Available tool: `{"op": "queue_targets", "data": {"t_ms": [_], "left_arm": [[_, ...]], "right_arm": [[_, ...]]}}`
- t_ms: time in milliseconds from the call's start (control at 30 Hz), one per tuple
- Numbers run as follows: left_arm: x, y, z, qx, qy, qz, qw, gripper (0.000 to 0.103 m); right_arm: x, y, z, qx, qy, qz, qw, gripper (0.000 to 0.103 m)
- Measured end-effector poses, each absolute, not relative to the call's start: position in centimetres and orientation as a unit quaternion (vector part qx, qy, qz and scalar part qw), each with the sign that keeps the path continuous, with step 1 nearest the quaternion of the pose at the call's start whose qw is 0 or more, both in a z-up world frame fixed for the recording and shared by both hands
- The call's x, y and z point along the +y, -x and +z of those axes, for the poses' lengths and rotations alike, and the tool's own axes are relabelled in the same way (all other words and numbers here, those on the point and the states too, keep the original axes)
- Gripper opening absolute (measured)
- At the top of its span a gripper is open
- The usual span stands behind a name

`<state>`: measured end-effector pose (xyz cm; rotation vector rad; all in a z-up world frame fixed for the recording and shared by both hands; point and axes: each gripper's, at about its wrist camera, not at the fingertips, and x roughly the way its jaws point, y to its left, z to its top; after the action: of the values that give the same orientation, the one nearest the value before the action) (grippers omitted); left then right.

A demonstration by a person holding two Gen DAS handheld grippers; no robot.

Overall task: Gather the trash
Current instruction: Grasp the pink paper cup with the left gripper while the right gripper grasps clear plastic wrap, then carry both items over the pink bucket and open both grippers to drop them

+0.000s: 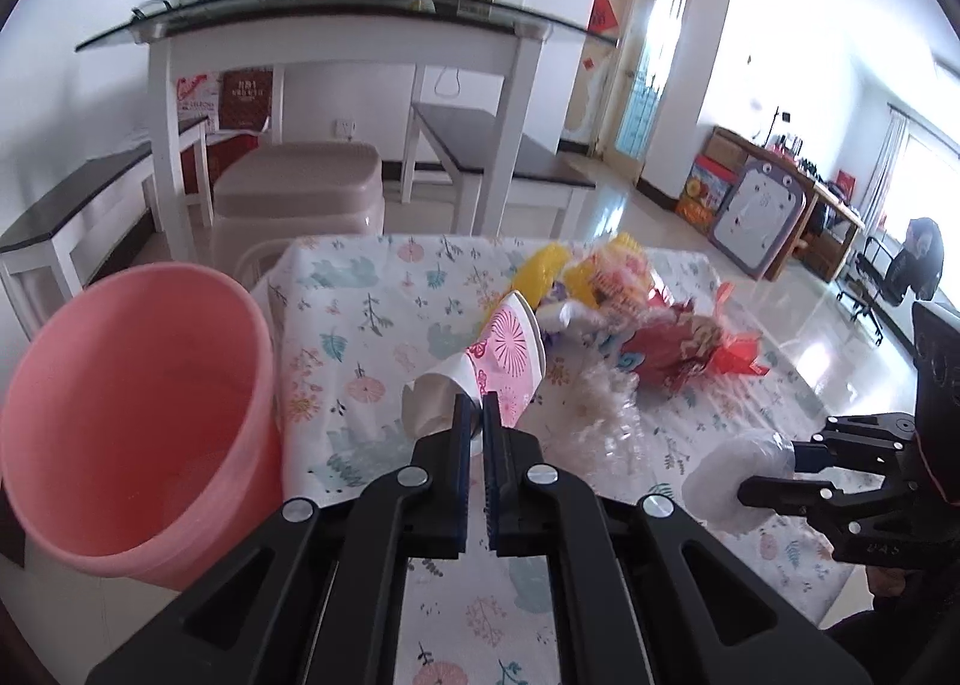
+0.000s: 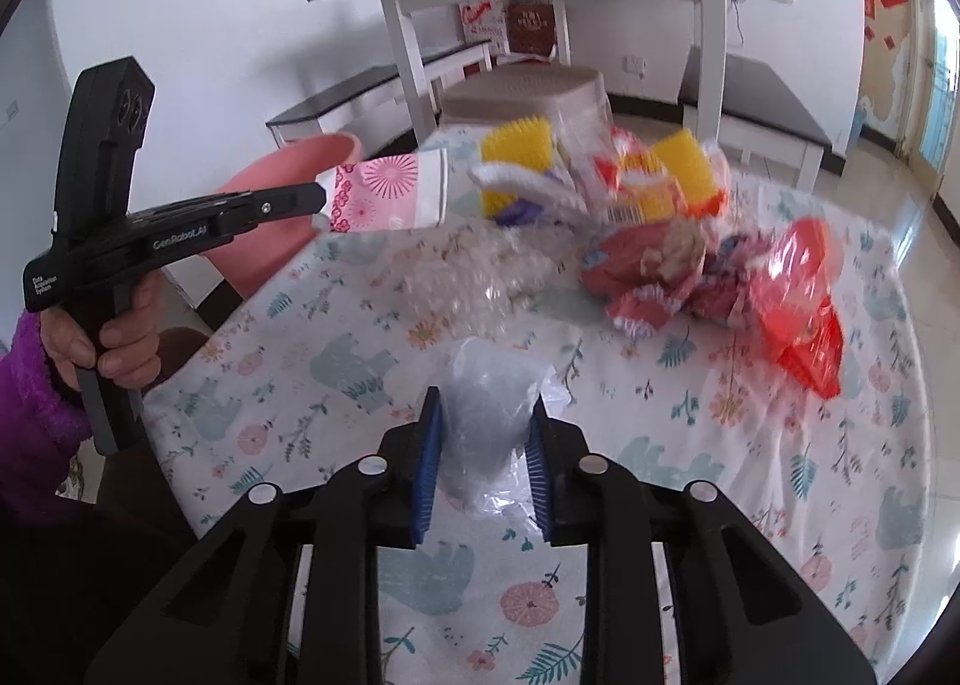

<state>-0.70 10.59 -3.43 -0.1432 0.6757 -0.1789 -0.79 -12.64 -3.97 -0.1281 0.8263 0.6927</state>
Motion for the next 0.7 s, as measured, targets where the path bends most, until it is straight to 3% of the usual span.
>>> {"op": "queue_targets", "data": {"t_ms": [333,700], "left_arm": [[15.6,4.4,0.1,0.281,0.080,0.019,0.956,0.003],[22.8,5.7,-1.0,0.311,0.081,0.167,0.932,0.003]], "right_arm": [[-7.3,-1.7,0.5,0.323,0.051,0.384,0.864,0.026],[6.1,-5.0,0.4,0.315,0.050,0.459,0.829,0.026]]}}
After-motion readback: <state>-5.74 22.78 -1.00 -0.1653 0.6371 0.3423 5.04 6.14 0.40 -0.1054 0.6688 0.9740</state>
